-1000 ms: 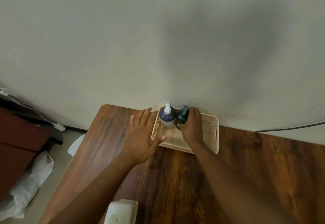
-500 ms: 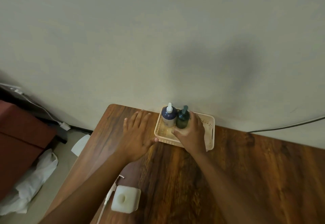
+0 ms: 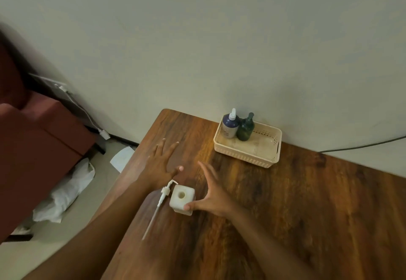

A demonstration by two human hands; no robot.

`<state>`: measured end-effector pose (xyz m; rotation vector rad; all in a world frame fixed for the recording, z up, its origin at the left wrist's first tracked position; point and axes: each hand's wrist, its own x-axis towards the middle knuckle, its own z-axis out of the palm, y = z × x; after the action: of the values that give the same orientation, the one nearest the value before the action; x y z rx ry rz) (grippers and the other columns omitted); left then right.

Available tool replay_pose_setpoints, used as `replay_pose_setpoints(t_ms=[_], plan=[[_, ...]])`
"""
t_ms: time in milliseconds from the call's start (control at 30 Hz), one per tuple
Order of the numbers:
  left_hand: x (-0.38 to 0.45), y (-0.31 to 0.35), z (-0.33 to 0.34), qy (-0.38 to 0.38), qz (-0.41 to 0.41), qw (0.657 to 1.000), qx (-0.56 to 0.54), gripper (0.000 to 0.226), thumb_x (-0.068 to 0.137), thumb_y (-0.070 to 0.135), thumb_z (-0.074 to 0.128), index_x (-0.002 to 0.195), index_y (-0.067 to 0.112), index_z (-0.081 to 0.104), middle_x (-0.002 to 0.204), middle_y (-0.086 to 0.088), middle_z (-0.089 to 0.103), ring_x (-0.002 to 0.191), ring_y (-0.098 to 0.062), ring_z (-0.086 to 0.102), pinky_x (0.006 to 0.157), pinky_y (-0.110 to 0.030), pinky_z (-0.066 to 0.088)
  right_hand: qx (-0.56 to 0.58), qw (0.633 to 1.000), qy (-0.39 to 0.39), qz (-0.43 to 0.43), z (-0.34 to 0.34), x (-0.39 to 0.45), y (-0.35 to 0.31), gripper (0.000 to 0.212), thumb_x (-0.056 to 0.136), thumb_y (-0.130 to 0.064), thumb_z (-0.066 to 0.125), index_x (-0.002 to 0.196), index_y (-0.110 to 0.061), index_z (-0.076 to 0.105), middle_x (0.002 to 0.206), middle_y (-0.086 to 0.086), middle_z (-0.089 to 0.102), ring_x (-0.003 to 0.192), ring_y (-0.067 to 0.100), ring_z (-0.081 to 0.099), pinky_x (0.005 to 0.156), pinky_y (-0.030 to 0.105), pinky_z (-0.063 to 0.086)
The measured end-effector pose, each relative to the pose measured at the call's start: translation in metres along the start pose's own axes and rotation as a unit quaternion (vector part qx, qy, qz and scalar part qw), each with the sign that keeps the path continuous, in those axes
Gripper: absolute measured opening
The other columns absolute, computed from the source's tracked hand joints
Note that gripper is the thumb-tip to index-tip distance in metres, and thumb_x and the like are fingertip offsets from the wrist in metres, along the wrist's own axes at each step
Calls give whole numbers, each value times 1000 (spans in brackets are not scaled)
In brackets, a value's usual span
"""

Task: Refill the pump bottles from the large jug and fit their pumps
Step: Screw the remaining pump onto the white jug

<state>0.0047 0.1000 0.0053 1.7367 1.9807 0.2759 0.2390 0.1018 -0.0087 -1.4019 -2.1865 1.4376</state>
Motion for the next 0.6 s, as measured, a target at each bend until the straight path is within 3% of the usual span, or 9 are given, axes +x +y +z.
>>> replay_pose_setpoints(t_ms=[133,300,467,600], plan=[[-18,-26,10,-5,-23,998,-61,84,95,62,57,162,45,10,174,-1,-8,160,-27,-13,125,-60,5,-25,999,-19,-14,30,-1,-4,140,43,-71,88,147,-65,-6,162,-26,-10,151,18,4,114,52,30],[-24,-52,21,-21,-81,990,-111,83,92,66,59,159,54,11,173,-6,-3,159,-36,-3,122,-64,14,-36,998,48,3,64,12,4,125,53,-57,91,150,-55,12,159,-19,17,142,9,24,108,41,41],[-18,-69,40,-85,-86,986,-118,86,90,59,67,159,50,16,160,-16,22,146,-41,29,116,-58,38,-23,996,80,10,90,15,13,92,69,-44,87,143,-48,33,141,-27,41,127,-10,31,110,29,42],[-6,-69,64,-138,-85,986,-35,83,93,48,67,161,43,19,138,-15,38,119,-32,50,103,-44,50,-16,994,106,13,94,14,11,84,72,-40,87,141,-39,40,136,-21,45,129,1,41,109,28,43]])
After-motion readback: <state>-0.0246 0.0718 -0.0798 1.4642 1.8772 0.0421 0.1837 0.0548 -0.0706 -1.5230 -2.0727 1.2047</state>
